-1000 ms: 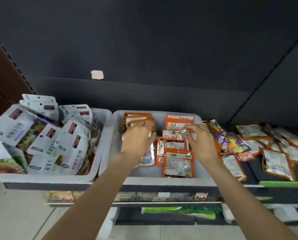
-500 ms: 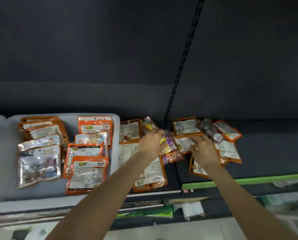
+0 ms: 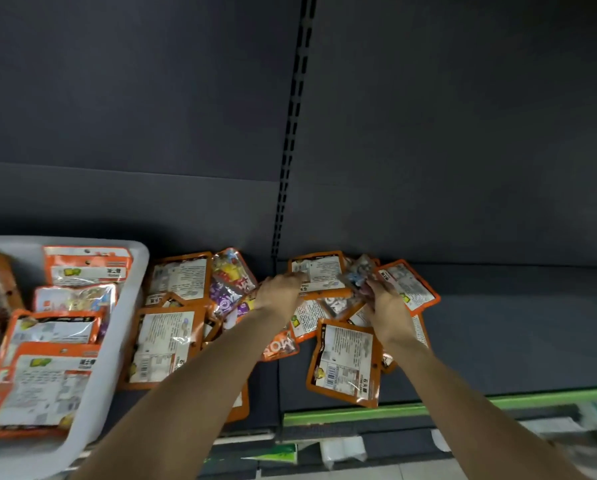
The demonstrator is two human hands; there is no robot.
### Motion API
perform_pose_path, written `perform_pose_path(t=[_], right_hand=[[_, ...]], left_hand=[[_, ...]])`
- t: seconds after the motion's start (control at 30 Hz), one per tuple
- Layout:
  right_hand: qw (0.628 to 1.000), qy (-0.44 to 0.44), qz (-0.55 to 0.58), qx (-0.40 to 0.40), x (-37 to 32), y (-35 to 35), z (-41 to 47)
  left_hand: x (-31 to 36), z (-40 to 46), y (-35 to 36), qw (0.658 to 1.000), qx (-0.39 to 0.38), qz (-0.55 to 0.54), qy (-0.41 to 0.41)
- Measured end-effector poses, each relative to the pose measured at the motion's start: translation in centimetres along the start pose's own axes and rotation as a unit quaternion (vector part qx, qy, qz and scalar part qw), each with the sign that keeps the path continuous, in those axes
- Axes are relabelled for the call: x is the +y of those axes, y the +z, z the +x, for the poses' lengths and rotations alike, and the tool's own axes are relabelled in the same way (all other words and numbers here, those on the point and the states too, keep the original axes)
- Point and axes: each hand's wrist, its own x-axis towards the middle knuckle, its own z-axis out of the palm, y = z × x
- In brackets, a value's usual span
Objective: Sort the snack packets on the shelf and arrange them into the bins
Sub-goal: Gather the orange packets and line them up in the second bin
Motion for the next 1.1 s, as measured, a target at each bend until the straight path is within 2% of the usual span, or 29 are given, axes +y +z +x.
perform_pose_path(t=[0.13, 0.23, 0.33, 0.43, 0.57, 0.7, 0.8, 0.93, 1.1], right_hand=[[0.999, -0.02, -0.007, 0.027, 0.4, -1.7, 0.1], [0.997, -0.04, -0.023, 0.069, 0.2, -3.7, -0.6], [0.987, -0.066, -0.01, 0.149, -0.5, -5.4, -1.2], [0.977, -0.087, 0.018, 0.194, -2.5, -6.5, -1.7], [0.98, -0.107, 0.05, 0.163, -6.0, -6.5, -2.5], [0.98, -0.137, 0.069, 0.13, -10.5, -6.4, -4.3], [0.974, -0.17, 0.081, 0.123, -14.6, -6.3, -5.8], [0.96, -0.232, 0.087, 0.13, -21.9, -5.7, -8.2], [0.955, -0.256, 0.106, 0.103, -31.5, -3.0, -11.8]], left_hand=[[0.3, -0.3, -0.3, 0.995, 0.048, 0.072, 0.041], [0.9, -0.6, -1.3, 0.981, 0.164, 0.088, 0.046], [1.8, -1.7, -3.7, 0.98, 0.194, -0.024, 0.017], [1.1, -3.7, -6.5, 0.957, 0.254, -0.141, -0.016], [-2.2, -8.1, -8.4, 0.936, 0.294, -0.192, -0.032], [-6.6, -12.5, -9.9, 0.936, 0.303, -0.169, -0.057], [-10.0, -15.8, -11.7, 0.921, 0.338, -0.181, -0.075], [-15.8, -20.4, -14.0, 0.901, 0.383, -0.179, -0.093], [-24.9, -25.9, -16.0, 0.899, 0.386, -0.14, -0.151]])
